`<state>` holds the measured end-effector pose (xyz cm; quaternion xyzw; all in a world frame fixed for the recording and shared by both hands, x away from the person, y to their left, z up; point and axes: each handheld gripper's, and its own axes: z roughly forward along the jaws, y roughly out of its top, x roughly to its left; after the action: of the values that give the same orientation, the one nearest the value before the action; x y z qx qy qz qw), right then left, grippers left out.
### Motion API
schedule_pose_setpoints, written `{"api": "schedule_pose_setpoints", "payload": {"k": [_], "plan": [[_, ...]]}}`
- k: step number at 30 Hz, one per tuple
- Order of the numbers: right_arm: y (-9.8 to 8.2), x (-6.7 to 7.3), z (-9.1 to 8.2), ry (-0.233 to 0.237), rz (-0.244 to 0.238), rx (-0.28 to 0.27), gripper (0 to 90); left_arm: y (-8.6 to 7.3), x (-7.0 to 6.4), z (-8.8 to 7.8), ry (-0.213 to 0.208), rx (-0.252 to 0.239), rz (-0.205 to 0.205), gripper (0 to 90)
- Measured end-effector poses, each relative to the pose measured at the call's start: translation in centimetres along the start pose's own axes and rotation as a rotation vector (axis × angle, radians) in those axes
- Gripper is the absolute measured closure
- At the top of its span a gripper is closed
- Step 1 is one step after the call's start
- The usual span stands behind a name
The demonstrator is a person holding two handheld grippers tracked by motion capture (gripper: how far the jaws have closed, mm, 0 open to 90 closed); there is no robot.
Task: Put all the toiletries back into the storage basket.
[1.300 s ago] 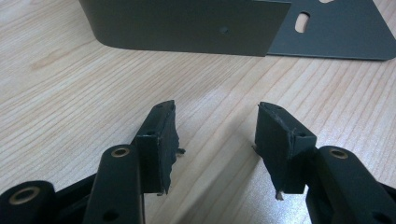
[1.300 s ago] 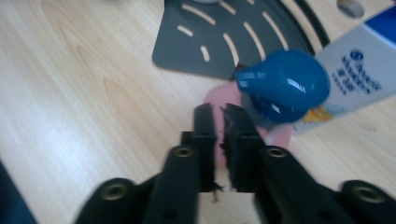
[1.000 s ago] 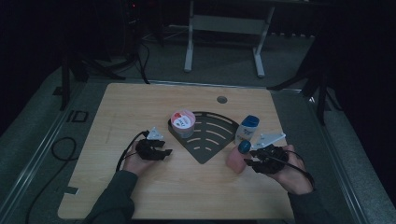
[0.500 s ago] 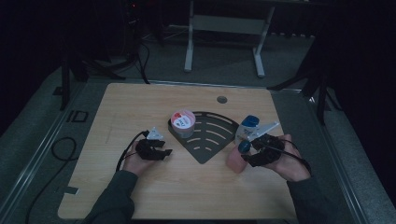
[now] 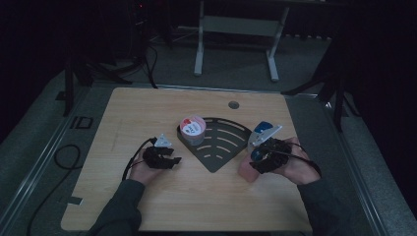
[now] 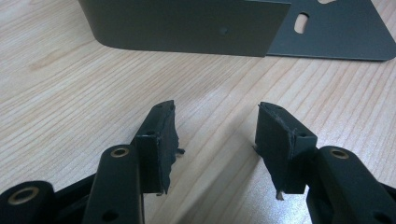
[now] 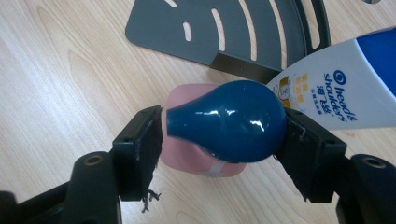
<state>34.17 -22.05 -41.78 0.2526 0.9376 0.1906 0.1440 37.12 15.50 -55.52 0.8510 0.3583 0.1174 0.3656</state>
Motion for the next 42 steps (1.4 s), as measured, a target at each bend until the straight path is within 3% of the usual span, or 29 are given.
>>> {"api": "schedule_pose_setpoints", "payload": {"k": [21, 30, 42], "plan": [[0.2, -1.1, 1.4, 0.038, 0.014, 0.042, 36.7, 0.0, 0.0, 0.0, 0.000, -0.002, -0.002, 48.0], [0.6, -1.0, 1.2, 0.060, -0.005, 0.059, 45.5, 0.0, 0.0, 0.0, -0.001, -0.002, 0.000, 48.0], [1.2, -1.3, 1.3, 0.069, -0.042, 0.106, 46.0, 0.0, 0.0, 0.0, -0.001, -0.001, 0.002, 48.0]]}}
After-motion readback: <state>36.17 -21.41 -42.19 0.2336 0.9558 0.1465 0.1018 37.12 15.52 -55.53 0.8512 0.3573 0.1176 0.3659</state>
